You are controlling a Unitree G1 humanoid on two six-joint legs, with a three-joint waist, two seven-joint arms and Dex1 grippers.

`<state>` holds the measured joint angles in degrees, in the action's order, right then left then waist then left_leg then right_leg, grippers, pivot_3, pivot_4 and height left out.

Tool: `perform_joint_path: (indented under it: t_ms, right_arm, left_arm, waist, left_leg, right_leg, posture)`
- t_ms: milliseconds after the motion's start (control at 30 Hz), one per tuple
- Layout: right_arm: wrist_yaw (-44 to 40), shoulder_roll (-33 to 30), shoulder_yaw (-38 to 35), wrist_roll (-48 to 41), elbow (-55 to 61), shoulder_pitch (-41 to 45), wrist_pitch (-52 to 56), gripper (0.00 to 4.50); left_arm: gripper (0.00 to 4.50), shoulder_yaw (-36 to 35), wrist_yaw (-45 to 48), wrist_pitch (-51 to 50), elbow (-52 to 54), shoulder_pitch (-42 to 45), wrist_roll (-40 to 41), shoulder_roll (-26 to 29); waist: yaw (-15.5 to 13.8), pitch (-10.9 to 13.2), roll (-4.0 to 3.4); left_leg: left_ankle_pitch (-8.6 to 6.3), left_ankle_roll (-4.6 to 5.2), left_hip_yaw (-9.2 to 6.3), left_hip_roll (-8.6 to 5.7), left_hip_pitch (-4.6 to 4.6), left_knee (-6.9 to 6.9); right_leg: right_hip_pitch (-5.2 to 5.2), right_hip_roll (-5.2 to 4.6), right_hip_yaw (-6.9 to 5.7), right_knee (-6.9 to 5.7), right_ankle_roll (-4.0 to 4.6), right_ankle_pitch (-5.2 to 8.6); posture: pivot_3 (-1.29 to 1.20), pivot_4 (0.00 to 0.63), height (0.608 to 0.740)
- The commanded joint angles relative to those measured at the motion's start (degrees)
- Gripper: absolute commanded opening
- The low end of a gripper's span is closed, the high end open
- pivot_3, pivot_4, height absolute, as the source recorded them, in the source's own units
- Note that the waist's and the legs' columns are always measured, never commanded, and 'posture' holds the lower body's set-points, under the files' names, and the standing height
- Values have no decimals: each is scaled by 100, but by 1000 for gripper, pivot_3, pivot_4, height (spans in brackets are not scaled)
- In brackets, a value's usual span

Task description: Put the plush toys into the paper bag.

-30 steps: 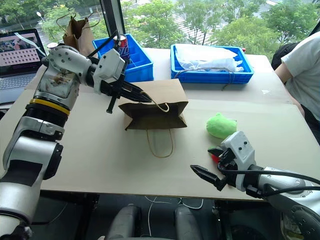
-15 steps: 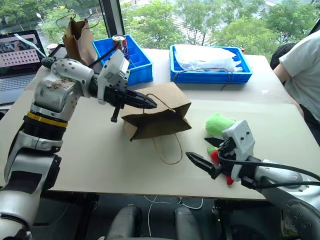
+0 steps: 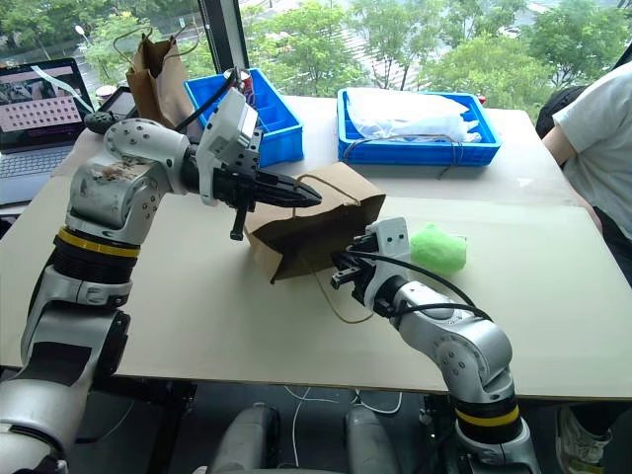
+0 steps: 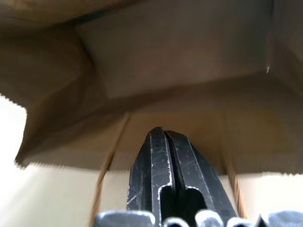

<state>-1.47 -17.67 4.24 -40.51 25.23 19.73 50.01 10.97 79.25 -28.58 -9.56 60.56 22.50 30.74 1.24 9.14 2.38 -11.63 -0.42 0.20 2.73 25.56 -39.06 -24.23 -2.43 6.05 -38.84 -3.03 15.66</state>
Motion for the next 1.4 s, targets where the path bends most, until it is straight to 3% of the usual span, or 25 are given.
perform_joint_path:
  t_ms: [33,233,500,667,933,1167,1267,1400]
  right_arm:
    - [-304,245,272,739,-783,83,-821,39]
    - [-885,460,661,1671,-2153,-65,-1778,39]
    - [-1353,402,943,2311,-2329,-202,-1889,39]
    - [-1569,360,1111,2636,-2275,-241,-1847,39]
    - [-1741,366,937,2831,-2062,-285,-1840,39]
    - [-1801,260,3,2064,-549,-266,-1114,39]
    - [-2156,-632,-887,1271,510,-157,-13,734]
    - [-2885,-2061,-1694,588,881,3,849,2124]
  left_arm:
    - [0,-185,-186,-4,96,193,46,-57]
    - [0,-361,-381,196,-319,340,-23,-80]
    - [0,-830,-1116,-73,-1221,971,-26,-186]
    - [0,-1042,-1511,-401,-1730,1240,25,-255]
    - [0,-1109,-1739,-821,-1604,1070,85,-326]
    - [0,-1353,-1752,-1262,-1298,940,439,-384]
    - [0,-1565,-1797,-1568,-1214,860,647,-271]
    - [0,-1615,-1849,-1684,-1098,765,739,-258]
  waist:
    - [0,0,0]
    - [31,1,-2]
    - [108,1,-2]
    - [119,1,-2]
    - [119,1,-2]
    - [115,2,-3]
    - [106,11,-17]
    - [101,14,-22]
  left_leg:
    - [0,0,-2,0,-1,1]
    - [0,0,-1,0,0,1]
    - [0,-1,-4,0,-8,0]
    - [0,-1,-6,0,-9,2]
    - [0,-1,-8,0,-9,2]
    - [1,-2,-9,0,0,2]
    - [1,-2,-10,-1,2,2]
    - [1,-2,-14,-4,0,2]
  right_leg:
    - [1,0,-2,0,0,0]
    - [-4,0,-3,-4,1,0]
    - [1,1,-4,-12,0,1]
    - [2,1,-6,-13,-1,2]
    - [1,0,-9,-14,-1,2]
    - [-4,-2,-9,-13,0,1]
    - [-5,-3,-11,-13,0,1]
    - [-2,-7,-18,-12,0,1]
  posture:
    - [0,150,694]
    - [0,150,694]
    - [0,150,694]
    - [0,150,694]
    - [0,150,694]
    - [0,150,694]
    - [0,150,694]
    - [0,150,694]
